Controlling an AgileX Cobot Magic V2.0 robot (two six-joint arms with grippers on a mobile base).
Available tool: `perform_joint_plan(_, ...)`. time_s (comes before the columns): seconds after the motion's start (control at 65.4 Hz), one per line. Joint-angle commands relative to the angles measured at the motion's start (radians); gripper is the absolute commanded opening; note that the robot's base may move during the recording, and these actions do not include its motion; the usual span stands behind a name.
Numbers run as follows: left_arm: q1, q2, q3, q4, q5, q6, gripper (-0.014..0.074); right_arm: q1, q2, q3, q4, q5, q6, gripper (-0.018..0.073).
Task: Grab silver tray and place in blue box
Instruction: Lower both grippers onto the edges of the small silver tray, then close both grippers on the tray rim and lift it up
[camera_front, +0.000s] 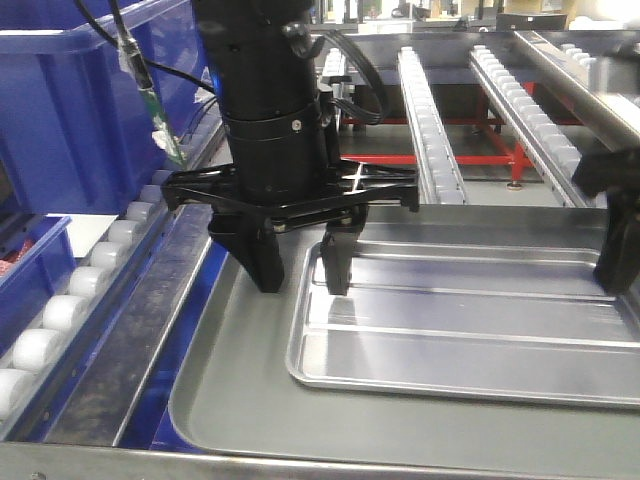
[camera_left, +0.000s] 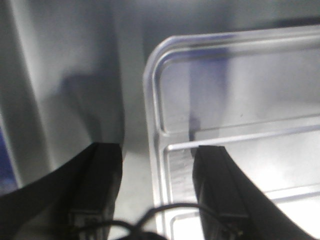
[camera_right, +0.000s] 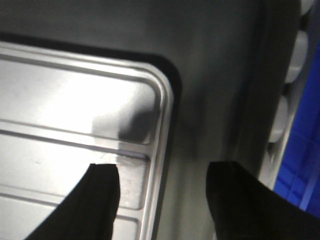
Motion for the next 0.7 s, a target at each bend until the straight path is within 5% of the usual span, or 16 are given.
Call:
perform_joint_plan(0.0, -0.004, -0.050, -0.032, 0.013, -0.035, -0.011, 0.0253, 0.001, -0.009, -0.035, 0.005, -0.044, -0.001, 0.0489)
perform_joint_plan(0.581, -0.004, -0.005, -0.032, 0.017, -0.046, -0.011, 0.0253, 0.001, 0.043, -0.035, 0.005, -0.099, -0.002, 0.0485)
perform_joint_plan(0.688, -0.004, -0.005, -0.032, 0.011, -0.045, -0.011, 0.0251, 0.001, 0.043, -0.035, 0.005, -0.098, -0.002, 0.0420)
